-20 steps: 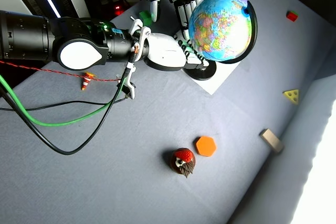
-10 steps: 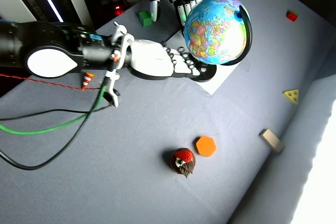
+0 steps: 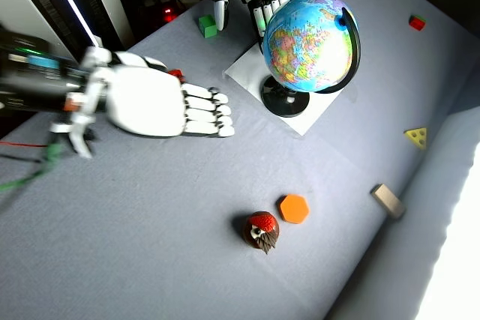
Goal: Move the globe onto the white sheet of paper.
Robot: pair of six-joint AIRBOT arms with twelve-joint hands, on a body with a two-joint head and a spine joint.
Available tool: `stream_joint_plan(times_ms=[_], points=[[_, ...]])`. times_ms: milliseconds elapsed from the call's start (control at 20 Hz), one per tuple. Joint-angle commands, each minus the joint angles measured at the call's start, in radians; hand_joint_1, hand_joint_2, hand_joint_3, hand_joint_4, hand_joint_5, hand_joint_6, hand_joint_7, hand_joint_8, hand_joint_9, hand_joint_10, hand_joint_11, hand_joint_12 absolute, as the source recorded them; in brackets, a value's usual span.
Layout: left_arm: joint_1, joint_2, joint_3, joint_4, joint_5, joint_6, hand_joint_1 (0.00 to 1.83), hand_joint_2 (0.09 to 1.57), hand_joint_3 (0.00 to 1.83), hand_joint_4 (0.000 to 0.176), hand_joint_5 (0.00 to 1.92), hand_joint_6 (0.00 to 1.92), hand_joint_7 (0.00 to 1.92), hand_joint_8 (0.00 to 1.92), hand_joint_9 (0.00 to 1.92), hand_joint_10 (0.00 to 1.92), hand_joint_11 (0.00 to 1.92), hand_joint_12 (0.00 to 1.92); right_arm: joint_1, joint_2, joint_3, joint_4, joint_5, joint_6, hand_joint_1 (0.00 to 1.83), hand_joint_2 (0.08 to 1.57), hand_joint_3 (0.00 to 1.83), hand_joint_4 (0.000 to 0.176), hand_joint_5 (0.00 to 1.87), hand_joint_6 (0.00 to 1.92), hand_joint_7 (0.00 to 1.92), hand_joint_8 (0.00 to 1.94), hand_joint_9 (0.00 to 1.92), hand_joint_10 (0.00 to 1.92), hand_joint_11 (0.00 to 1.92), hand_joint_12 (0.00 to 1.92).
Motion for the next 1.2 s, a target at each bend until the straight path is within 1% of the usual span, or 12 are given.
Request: stream_joint_plan(times_ms=[0, 150, 350, 500, 600, 650, 700, 800, 900, 1000, 1050, 1150], points=[[-0.006, 0.008, -0.004, 0.023, -0.092, -0.009, 0.00, 1.19, 0.00, 0.000, 0.12, 0.00, 0.18, 0.00, 0.15, 0.00, 0.00, 0.49, 0.022, 0.016, -0.017, 0.037, 0.046, 0.006, 0.00, 1.16, 0.00, 0.000, 0.00, 0.00, 0.00, 0.00, 0.02, 0.00, 0.00, 0.00], [-0.026, 0.042, -0.057, -0.073, -0.092, -0.009, 0.00, 1.19, 0.00, 0.000, 0.10, 0.00, 0.17, 0.00, 0.15, 0.00, 0.00, 0.47, 0.059, 0.094, -0.076, 0.174, -0.050, 0.007, 0.00, 1.16, 0.00, 0.000, 0.00, 0.00, 0.00, 0.00, 0.02, 0.00, 0.00, 0.00], [-0.095, 0.103, -0.151, -0.211, -0.040, 0.033, 0.00, 1.19, 0.00, 0.000, 0.11, 0.00, 0.17, 0.00, 0.15, 0.00, 0.00, 0.51, 0.165, 0.122, -0.106, 0.180, -0.235, 0.091, 0.00, 1.16, 0.00, 0.000, 0.06, 0.02, 0.03, 0.01, 0.06, 0.02, 0.00, 0.00], [-0.204, 0.146, -0.229, -0.346, 0.040, 0.120, 0.00, 1.22, 0.01, 0.000, 0.17, 0.01, 0.24, 0.01, 0.17, 0.01, 0.00, 0.54, 0.223, 0.122, -0.116, 0.122, -0.318, 0.159, 0.00, 1.17, 0.00, 0.000, 0.44, 0.13, 0.43, 0.10, 0.40, 0.15, 0.00, 0.88], [-0.287, 0.159, -0.282, -0.456, 0.058, 0.187, 0.02, 1.25, 0.01, 0.000, 0.36, 0.03, 0.45, 0.01, 0.39, 0.03, 0.00, 0.96, 0.264, 0.123, -0.129, 0.056, -0.307, 0.177, 0.00, 1.21, 0.00, 0.000, 0.44, 0.79, 0.66, 0.25, 0.37, 0.93, 0.00, 1.60], [-0.342, 0.155, -0.304, -0.519, 0.058, 0.235, 0.04, 1.26, 0.00, 0.000, 0.49, 0.04, 0.55, 0.01, 0.48, 0.03, 0.04, 1.06, 0.279, 0.128, -0.137, 0.035, -0.288, 0.177, 0.02, 1.26, 0.01, 0.000, 0.48, 1.11, 0.67, 0.62, 0.41, 1.23, 0.08, 1.81], [-0.374, 0.147, -0.315, -0.558, 0.058, 0.264, 0.05, 1.26, 0.00, 0.000, 0.61, 0.05, 0.64, 0.01, 0.55, 0.02, 0.10, 1.09, 0.274, 0.132, -0.142, 0.024, -0.264, 0.176, 0.05, 1.29, 0.01, 0.000, 0.53, 1.29, 0.68, 0.92, 0.48, 1.40, 0.19, 1.90], [-0.467, 0.114, -0.329, -0.637, 0.061, 0.344, 0.10, 1.29, 0.01, 0.000, 0.75, 0.07, 0.75, 0.01, 0.62, 0.01, 0.15, 1.09, 0.244, 0.141, -0.163, -0.049, -0.149, 0.176, 0.26, 1.35, 0.02, 0.000, 0.77, 1.55, 0.90, 1.40, 0.81, 1.74, 0.70, 1.92], [-0.574, 0.076, -0.328, -0.693, 0.053, 0.451, 0.10, 1.36, 0.02, 0.000, 0.59, 0.00, 0.61, 0.00, 0.49, 0.00, 0.04, 1.10, 0.226, 0.150, -0.187, -0.114, -0.073, 0.177, 0.38, 1.40, 0.03, 0.000, 0.89, 1.68, 1.02, 1.61, 1.00, 1.87, 0.96, 1.92], [-0.666, 0.048, -0.321, -0.753, 0.051, 0.561, 0.06, 1.46, 0.03, 0.000, 0.61, 0.01, 0.57, 0.00, 0.44, 0.00, 0.00, 1.05, 0.231, 0.148, -0.196, -0.122, -0.065, 0.179, 0.55, 1.43, 0.04, 0.000, 0.92, 1.81, 1.07, 1.75, 1.10, 1.92, 1.10, 1.92], [-0.705, 0.034, -0.315, -0.784, 0.051, 0.603, 0.01, 1.54, 0.05, 0.000, 0.58, 0.01, 0.55, 0.00, 0.43, 0.00, 0.00, 1.03, 0.226, 0.148, -0.199, -0.136, -0.050, 0.179, 0.85, 1.04, 0.76, 0.000, 0.72, 1.85, 1.10, 1.82, 1.13, 1.92, 1.09, 1.92], [-0.773, 0.014, -0.310, -0.834, 0.015, 0.659, 0.01, 1.57, 0.10, 0.000, 0.60, 0.01, 0.59, 0.01, 0.49, 0.02, 0.04, 1.07, 0.207, 0.147, -0.199, -0.194, 0.005, 0.178, 0.93, 0.89, 1.06, 0.000, 0.69, 1.92, 1.10, 1.88, 1.18, 1.92, 1.20, 1.92]])
